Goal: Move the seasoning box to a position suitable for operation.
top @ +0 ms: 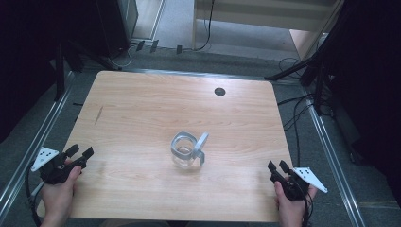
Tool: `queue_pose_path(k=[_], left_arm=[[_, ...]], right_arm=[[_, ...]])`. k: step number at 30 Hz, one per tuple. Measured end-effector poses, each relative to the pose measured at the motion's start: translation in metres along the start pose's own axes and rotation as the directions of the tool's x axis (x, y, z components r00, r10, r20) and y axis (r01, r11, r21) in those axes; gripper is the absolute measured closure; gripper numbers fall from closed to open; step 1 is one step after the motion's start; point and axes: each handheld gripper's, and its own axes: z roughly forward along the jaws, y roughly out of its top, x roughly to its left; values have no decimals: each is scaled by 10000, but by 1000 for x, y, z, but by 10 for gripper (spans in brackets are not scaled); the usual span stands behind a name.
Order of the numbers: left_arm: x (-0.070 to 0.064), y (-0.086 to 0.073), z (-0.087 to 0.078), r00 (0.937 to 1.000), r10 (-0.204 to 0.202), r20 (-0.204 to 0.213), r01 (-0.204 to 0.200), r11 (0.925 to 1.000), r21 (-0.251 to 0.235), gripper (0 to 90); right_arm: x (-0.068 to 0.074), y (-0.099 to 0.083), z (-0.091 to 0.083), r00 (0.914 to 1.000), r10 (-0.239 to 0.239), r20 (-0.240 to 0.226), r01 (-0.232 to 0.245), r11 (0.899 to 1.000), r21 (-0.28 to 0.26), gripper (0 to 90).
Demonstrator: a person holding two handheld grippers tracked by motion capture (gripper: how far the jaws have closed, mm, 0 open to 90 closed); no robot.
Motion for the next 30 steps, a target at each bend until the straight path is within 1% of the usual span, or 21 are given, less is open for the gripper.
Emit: queue_pose_path(k=[2,4,5,6,7,8,9,10,12,15,16,19,20,21,22,25,26,27,28,29,30], left_arm=[[0,1,0,10000,57,18,-57,10000,32,446],[-3,2,0,9999,35,148,-35,10000,-7,512],[-8,3,0,9988,59,485,-58,10000,-23,553],[-8,3,0,9988,59,485,-58,10000,-23,573],[-11,3,1,9981,220,569,-221,9998,11,573],[-16,4,1,9971,302,701,-305,9995,27,584],[-21,5,2,9949,372,939,-375,9993,6,618],[-24,5,2,9930,379,1116,-381,9993,-6,643],[-33,7,2,9868,398,1567,-403,9992,0,648],[-50,9,4,9767,624,2053,-656,9978,89,676],[-53,10,5,9742,673,2152,-718,9973,131,686],[-67,11,11,9655,759,2492,-863,9958,307,711],[-72,12,14,9624,791,2600,-912,9952,348,721],[-78,13,18,9594,842,2691,-988,9942,413,735],[-83,14,21,9575,947,2724,-1115,9927,469,735],[-98,15,28,9560,1216,2671,-1439,9874,655,740],[-103,14,30,9534,1296,2725,-1536,9857,687,736],[-115,13,36,9469,1433,2878,-1705,9827,718,741],[-115,13,36,9469,1433,2878,-1705,9827,718,745],[-118,13,38,9439,1459,2962,-1748,9818,735,745],[-123,13,41,9419,1442,3032,-1758,9812,795,755]], right_arm=[[1,0,-1,10000,-8,-88,8,10000,-55,597],[3,1,-2,9999,16,-137,-17,10000,-92,629],[10,2,-3,9994,-95,336,91,9999,130,634],[10,2,-3,9994,-95,336,91,9999,130,634],[13,3,-3,9989,-166,446,157,9997,190,635],[17,4,-4,9991,-179,384,171,9996,210,650],[27,7,-5,9996,-279,42,279,9995,119,659],[29,8,-5,9992,-375,-126,376,9993,78,659],[34,9,-5,9990,-358,-281,360,9993,67,658],[48,10,-3,9956,-649,-677,654,9978,56,673],[52,10,-1,9928,-558,-1058,570,9983,86,684],[63,8,2,9826,-301,-1830,335,9993,156,691],[67,8,3,9805,-207,-1953,248,9995,187,690],[75,7,4,9824,-198,-1856,236,9995,187,704],[75,7,4,9824,-198,-1856,236,9995,187,704],[85,7,4,9677,-279,-2506,327,9994,148,793],[90,7,4,9618,-413,-2707,472,9988,155,815],[100,7,3,9530,-779,-2928,838,9965,77,854],[100,7,3,9530,-779,-2928,838,9965,77,854],[104,7,3,9511,-883,-2960,940,9956,53,871],[111,6,3,9472,-788,-3108,872,9961,130,900]])
